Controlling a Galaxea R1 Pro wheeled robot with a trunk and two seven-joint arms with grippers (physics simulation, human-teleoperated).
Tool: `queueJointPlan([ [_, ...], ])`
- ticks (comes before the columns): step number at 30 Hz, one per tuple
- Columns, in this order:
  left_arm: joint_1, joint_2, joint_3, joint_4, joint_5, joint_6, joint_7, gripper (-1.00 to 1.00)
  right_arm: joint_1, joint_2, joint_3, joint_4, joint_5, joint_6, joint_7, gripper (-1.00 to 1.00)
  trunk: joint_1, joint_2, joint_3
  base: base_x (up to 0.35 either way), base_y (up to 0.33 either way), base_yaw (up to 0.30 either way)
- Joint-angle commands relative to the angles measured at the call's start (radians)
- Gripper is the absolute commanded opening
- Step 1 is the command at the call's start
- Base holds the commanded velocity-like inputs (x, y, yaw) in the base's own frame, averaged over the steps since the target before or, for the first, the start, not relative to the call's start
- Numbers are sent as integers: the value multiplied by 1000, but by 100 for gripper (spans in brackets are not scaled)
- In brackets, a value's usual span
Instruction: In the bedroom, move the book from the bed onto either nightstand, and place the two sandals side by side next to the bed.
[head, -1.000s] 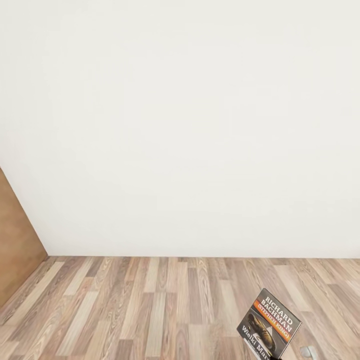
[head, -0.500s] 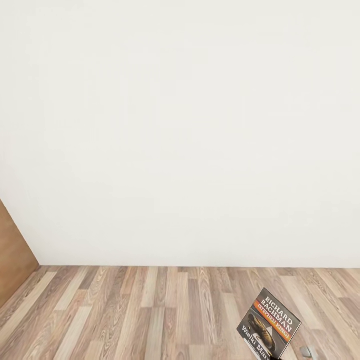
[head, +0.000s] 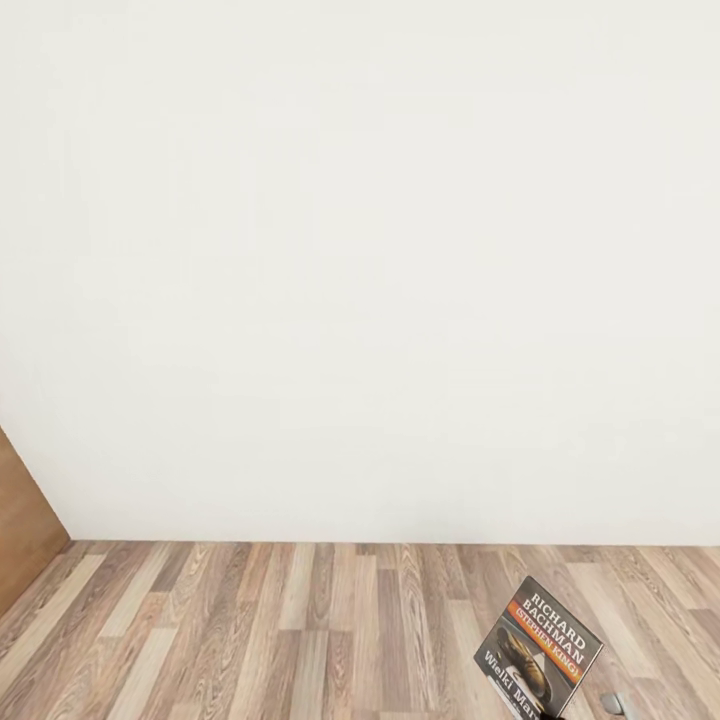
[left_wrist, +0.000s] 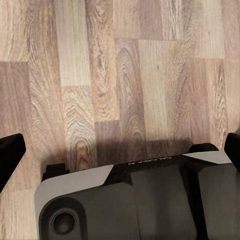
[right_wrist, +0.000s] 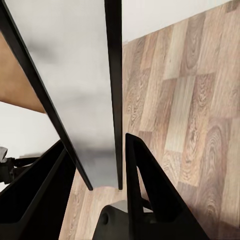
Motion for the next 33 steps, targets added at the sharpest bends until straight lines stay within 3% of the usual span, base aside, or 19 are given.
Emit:
queueJointPlan([
  [1,-1,0,9,1,-10,-4,-2,100,-1,0,-6,0,2,4,4,-100,1,-2,-2,313,0,0],
  [33,-1,0,9,1,-10,-4,-2,100,-1,0,-5,0,2,4,6,-100,1,-2,-1,325,0,-6],
])
